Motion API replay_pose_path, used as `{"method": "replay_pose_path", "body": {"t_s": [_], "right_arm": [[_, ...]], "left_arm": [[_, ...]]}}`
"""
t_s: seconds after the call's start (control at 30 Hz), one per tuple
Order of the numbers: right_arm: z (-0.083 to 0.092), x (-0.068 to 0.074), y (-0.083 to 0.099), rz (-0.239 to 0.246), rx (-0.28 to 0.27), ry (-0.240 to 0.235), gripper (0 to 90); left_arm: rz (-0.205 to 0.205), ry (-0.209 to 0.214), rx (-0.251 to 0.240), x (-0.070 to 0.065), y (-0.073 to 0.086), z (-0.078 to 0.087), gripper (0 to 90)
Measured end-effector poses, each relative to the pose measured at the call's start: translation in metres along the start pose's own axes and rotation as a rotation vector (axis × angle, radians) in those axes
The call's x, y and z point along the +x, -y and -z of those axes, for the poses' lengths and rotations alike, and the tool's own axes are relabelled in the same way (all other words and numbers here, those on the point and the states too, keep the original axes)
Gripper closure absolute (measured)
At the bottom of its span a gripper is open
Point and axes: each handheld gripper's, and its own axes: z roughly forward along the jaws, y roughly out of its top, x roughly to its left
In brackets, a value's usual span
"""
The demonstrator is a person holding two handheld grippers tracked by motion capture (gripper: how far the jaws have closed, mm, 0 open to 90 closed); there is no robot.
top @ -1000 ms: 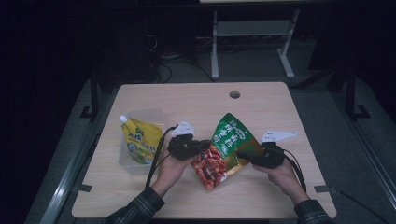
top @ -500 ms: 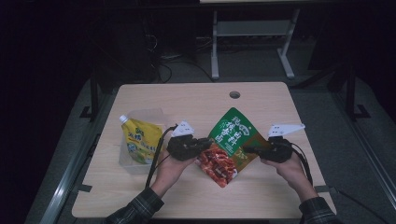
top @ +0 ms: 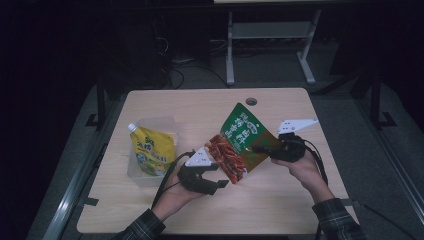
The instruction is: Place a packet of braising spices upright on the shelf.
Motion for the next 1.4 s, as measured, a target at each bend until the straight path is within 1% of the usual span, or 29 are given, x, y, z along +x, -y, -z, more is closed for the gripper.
{"method": "replay_pose_path", "body": {"t_s": [0.07, 0.13, 0.17, 0.2, 0.23, 0.27, 0.33, 0.4, 0.47, 0.53, 0.63, 0.67, 0.7, 0.73, 0.77, 0.83, 0.87, 0.9, 0.93, 0.97, 1.0, 1.03, 1.1, 1.13, 1.2, 1.23, 1.33, 1.37, 1.4], "right_arm": [[-0.004, 0.001, -0.007, 0.003, 0.000, -0.002, 90.0], [-0.009, 0.002, -0.017, 0.014, 0.002, -0.005, 90.0], [-0.011, 0.003, -0.020, 0.020, 0.005, -0.007, 90.0], [-0.014, 0.004, -0.025, 0.026, 0.006, -0.005, 90.0], [-0.017, 0.004, -0.031, 0.036, 0.009, -0.004, 90.0], [-0.019, 0.004, -0.036, 0.040, 0.011, -0.008, 90.0], [-0.024, 0.004, -0.046, 0.044, 0.014, -0.009, 90.0], [-0.029, 0.005, -0.058, 0.060, 0.014, -0.011, 90.0], [-0.033, 0.004, -0.067, 0.072, 0.019, -0.009, 90.0], [-0.039, 0.004, -0.077, 0.085, 0.020, -0.006, 90.0], [-0.045, 0.002, -0.091, 0.106, 0.027, -0.008, 90.0], [-0.047, 0.003, -0.096, 0.111, 0.027, -0.006, 90.0], [-0.049, 0.004, -0.101, 0.111, 0.026, -0.008, 90.0], [-0.051, 0.004, -0.107, 0.120, 0.023, -0.013, 90.0], [-0.053, 0.005, -0.112, 0.133, 0.022, -0.019, 90.0], [-0.058, 0.008, -0.123, 0.159, 0.026, -0.016, 90.0], [-0.060, 0.010, -0.128, 0.164, 0.025, -0.018, 90.0], [-0.063, 0.011, -0.134, 0.186, 0.029, -0.018, 90.0], [-0.066, 0.012, -0.139, 0.194, 0.033, -0.021, 90.0], [-0.069, 0.013, -0.144, 0.207, 0.033, -0.019, 90.0], [-0.072, 0.014, -0.148, 0.208, 0.033, -0.023, 90.0], [-0.075, 0.015, -0.152, 0.214, 0.035, -0.024, 90.0], [-0.084, 0.017, -0.162, 0.230, 0.037, -0.031, 90.0], [-0.089, 0.017, -0.166, 0.233, 0.039, -0.034, 90.0], [-0.097, 0.020, -0.173, 0.238, 0.044, -0.040, 90.0], [-0.103, 0.021, -0.177, 0.252, 0.046, -0.046, 90.0], [-0.117, 0.025, -0.186, 0.267, 0.055, -0.061, 90.0], [-0.122, 0.027, -0.188, 0.261, 0.061, -0.068, 90.0], [-0.127, 0.027, -0.191, 0.275, 0.064, -0.066, 90.0]], "left_arm": [[-0.015, 0.022, 0.010, -0.001, 0.006, 0.000, 30.7], [-0.035, 0.022, 0.032, -0.001, 0.011, 0.000, 26.0], [-0.056, 0.019, 0.035, -0.002, 0.013, 0.000, 24.6], [-0.049, 0.020, 0.033, -0.003, 0.015, -0.001, 23.2], [-0.058, 0.020, 0.042, -0.002, 0.017, -0.001, 21.5], [-0.058, 0.020, 0.040, -0.002, 0.019, -0.001, 19.4], [-0.060, 0.021, 0.054, -0.002, 0.022, -0.001, 17.7], [-0.055, 0.028, 0.058, -0.003, 0.026, -0.001, 15.8], [-0.051, 0.035, 0.056, -0.003, 0.029, -0.001, 15.4], [-0.051, 0.033, 0.063, -0.004, 0.032, -0.001, 15.1], [-0.048, 0.054, 0.067, -0.003, 0.034, -0.002, 15.1], [-0.053, 0.058, 0.067, -0.004, 0.034, -0.003, 15.2], [-0.048, 0.063, 0.066, -0.004, 0.034, -0.004, 15.2], [-0.041, 0.069, 0.064, -0.006, 0.034, -0.006, 15.2], [-0.042, 0.072, 0.067, -0.006, 0.034, -0.006, 15.2], [-0.043, 0.080, 0.067, -0.007, 0.034, -0.008, 15.2], [-0.038, 0.083, 0.064, -0.008, 0.035, -0.009, 15.2], [-0.034, 0.085, 0.063, -0.008, 0.035, -0.010, 15.2], [-0.033, 0.087, 0.065, -0.009, 0.035, -0.011, 15.2], [-0.039, 0.091, 0.070, -0.009, 0.035, -0.011, 15.2], [-0.050, 0.091, 0.078, -0.008, 0.035, -0.011, 15.2], [-0.048, 0.093, 0.078, -0.008, 0.035, -0.012, 15.2], [-0.046, 0.099, 0.079, -0.009, 0.035, -0.013, 15.2], [-0.040, 0.100, 0.075, -0.010, 0.035, -0.013, 15.2], [-0.042, 0.103, 0.076, -0.011, 0.035, -0.014, 15.2], [-0.042, 0.105, 0.076, -0.011, 0.035, -0.014, 15.2], [-0.041, 0.116, 0.071, -0.011, 0.035, -0.013, 15.2], [-0.044, 0.117, 0.073, -0.010, 0.034, -0.013, 15.2], [-0.042, 0.117, 0.068, -0.010, 0.034, -0.013, 15.2]]}}
